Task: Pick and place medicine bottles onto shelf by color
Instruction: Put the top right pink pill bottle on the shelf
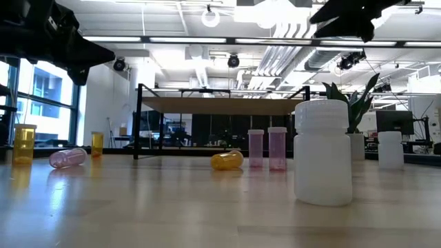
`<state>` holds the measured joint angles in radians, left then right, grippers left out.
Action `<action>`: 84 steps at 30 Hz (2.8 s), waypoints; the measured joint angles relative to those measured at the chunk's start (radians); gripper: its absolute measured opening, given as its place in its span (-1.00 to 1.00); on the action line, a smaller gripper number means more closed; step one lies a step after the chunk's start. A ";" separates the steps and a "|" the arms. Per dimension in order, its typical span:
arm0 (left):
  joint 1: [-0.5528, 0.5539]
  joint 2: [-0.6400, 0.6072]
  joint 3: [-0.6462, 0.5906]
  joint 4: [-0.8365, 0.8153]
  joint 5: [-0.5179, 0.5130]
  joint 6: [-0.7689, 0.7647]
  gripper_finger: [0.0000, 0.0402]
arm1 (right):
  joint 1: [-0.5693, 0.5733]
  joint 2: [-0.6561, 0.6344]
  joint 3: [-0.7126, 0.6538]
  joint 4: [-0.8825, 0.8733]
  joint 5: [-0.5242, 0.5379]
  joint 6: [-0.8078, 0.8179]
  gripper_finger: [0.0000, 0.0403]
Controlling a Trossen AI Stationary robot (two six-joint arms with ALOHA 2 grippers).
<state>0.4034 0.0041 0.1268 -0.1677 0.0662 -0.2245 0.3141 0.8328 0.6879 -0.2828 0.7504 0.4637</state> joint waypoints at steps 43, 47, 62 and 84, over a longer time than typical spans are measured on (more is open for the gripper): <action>0.000 0.000 0.000 -0.001 0.012 -0.009 -0.91 | -0.249 0.724 0.239 0.114 -0.483 0.003 0.01; 0.000 0.000 0.000 -0.002 0.012 -0.008 -0.91 | -0.249 0.746 0.240 0.109 -0.516 0.007 0.01; 0.000 0.000 0.000 -0.016 0.011 -0.008 -0.91 | -0.254 0.810 0.240 0.106 -0.542 0.034 0.01; 0.000 0.000 0.000 -0.024 0.008 -0.008 -0.91 | -0.256 0.864 0.240 0.130 -0.544 0.063 0.01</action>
<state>0.4034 0.0044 0.1265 -0.1913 0.0742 -0.2329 0.0586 1.6970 0.9283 -0.1528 0.2062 0.5270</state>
